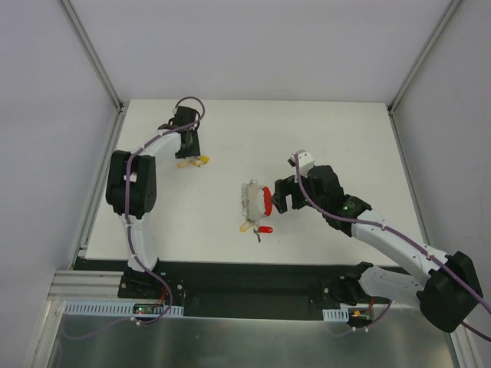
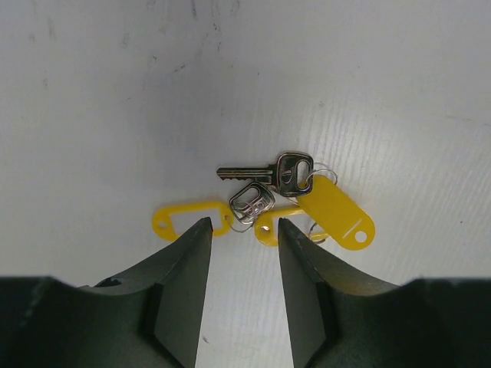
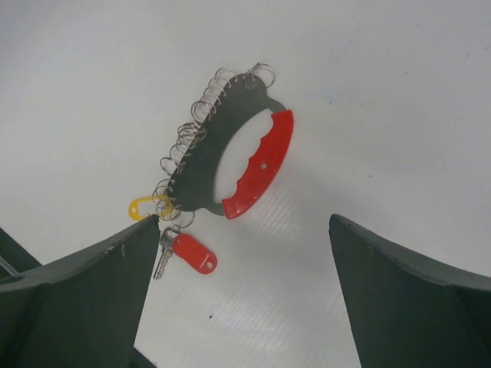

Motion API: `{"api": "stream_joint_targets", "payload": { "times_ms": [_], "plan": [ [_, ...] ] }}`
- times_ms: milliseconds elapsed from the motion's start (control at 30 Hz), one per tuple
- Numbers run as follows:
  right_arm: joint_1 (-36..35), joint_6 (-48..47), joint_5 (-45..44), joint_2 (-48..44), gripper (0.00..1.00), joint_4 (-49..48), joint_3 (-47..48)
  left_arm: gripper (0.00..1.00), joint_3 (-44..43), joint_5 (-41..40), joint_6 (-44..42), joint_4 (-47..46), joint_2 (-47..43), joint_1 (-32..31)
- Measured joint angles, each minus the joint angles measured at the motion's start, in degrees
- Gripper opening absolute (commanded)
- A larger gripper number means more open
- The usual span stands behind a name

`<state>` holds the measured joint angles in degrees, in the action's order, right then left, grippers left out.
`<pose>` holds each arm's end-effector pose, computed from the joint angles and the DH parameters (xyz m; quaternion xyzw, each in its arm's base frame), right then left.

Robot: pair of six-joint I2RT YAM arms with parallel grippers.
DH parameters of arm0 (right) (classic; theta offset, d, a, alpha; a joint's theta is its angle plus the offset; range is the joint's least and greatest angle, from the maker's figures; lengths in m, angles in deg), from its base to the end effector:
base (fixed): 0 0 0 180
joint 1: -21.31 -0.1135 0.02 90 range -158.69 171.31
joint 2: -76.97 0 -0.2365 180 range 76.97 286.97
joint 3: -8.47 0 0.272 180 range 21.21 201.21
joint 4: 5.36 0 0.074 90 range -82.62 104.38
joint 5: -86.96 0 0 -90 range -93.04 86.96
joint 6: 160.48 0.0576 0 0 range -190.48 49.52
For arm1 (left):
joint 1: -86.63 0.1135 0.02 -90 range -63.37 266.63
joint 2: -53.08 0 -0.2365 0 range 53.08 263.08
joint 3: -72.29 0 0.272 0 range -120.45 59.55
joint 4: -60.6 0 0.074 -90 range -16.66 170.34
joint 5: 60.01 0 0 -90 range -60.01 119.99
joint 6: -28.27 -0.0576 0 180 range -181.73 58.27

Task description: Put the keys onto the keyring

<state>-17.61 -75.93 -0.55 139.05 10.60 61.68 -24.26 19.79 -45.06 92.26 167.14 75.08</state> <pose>0.2298 0.1888 0.2253 -0.3289 0.7756 0.1726 0.5103 0.4540 -0.0824 0.1487 -0.0727 0.9312 -0.0039 0.3573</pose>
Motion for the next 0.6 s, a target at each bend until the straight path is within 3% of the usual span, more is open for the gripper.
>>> {"api": "stream_joint_targets", "payload": {
  "times_ms": [267,600],
  "plan": [
    [0.0,-0.2,-0.4,0.0,0.95,0.0,0.0,0.33,-3.5,2.2,-2.4,4.8,5.0,0.0],
    [0.0,-0.7,-0.8,0.0,0.95,0.0,0.0,0.08,-3.8,4.1,-1.7,8.0,5.0,0.9]
  ]
}}
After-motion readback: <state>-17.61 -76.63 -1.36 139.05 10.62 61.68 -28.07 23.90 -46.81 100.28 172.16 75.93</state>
